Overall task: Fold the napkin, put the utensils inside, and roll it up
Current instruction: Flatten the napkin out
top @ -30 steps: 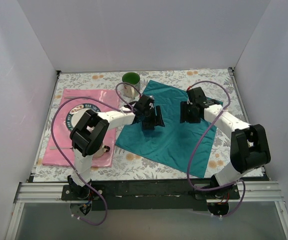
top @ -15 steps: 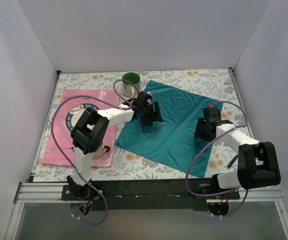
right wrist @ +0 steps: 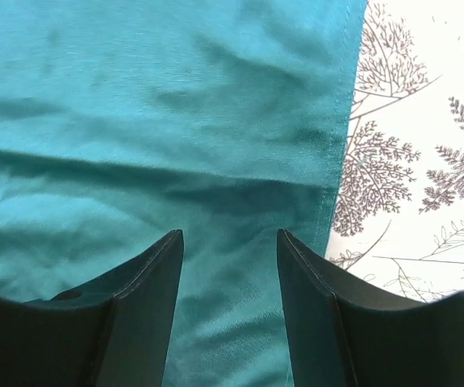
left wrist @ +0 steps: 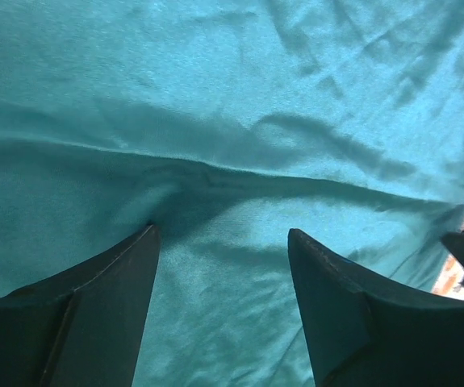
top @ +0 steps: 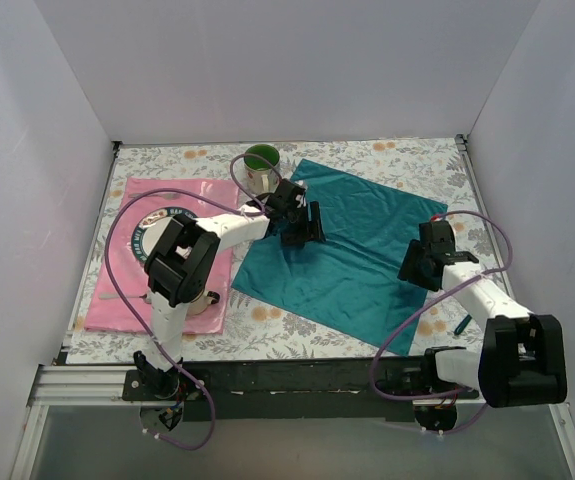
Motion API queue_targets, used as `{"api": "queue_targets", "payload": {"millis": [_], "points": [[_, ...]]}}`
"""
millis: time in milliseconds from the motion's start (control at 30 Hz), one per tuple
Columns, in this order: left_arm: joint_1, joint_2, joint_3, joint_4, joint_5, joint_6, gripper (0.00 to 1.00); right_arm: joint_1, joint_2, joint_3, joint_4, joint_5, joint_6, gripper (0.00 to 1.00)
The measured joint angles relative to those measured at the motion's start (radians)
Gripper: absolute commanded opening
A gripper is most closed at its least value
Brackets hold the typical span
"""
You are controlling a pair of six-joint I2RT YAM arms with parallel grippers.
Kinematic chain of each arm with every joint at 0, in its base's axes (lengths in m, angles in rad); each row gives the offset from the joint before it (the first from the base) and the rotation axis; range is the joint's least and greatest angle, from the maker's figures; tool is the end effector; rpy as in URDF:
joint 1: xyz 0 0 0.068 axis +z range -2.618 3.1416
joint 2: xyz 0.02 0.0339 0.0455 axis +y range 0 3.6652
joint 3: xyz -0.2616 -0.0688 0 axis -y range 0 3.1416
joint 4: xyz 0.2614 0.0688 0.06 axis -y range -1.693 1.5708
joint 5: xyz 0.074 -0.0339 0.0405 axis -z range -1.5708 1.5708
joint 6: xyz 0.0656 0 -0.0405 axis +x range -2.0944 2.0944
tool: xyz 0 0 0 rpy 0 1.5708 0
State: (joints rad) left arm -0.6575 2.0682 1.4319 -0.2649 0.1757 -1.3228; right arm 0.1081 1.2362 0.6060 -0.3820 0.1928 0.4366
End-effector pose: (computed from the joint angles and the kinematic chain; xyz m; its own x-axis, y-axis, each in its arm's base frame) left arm 0.3703 -0.3004 0.1277 -0.8189 -0.5736 -0.0195 -0.4328 0.6395 -0.6353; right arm 0.2539 0.0149 0.1377 -0.7661 0.3343 -0.5490 0.3520 0.9328 0.0769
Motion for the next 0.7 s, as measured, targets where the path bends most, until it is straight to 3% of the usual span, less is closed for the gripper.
{"api": "queue_targets", "payload": {"millis": [233,367,500,567,700], "points": [[0.002,-0.021,0.011,-0.057,0.020,0.026,0.68,0.034,-0.055,0.080,-0.006,-0.133,-0.093,0.70],[0.002,-0.122,-0.015,-0.084,0.024,0.026,0.70,0.064,-0.030,0.104,0.044,-0.209,-0.145,0.69],[0.002,-0.251,-0.052,-0.084,0.024,0.033,0.67,0.065,0.080,0.148,0.048,-0.197,-0.151,0.67],[0.002,-0.300,-0.089,-0.072,0.031,0.032,0.61,0.048,0.144,0.190,0.048,-0.185,-0.146,0.65],[0.002,-0.306,-0.175,-0.024,0.060,0.015,0.57,0.009,0.279,0.315,0.053,-0.148,-0.141,0.65]]}}
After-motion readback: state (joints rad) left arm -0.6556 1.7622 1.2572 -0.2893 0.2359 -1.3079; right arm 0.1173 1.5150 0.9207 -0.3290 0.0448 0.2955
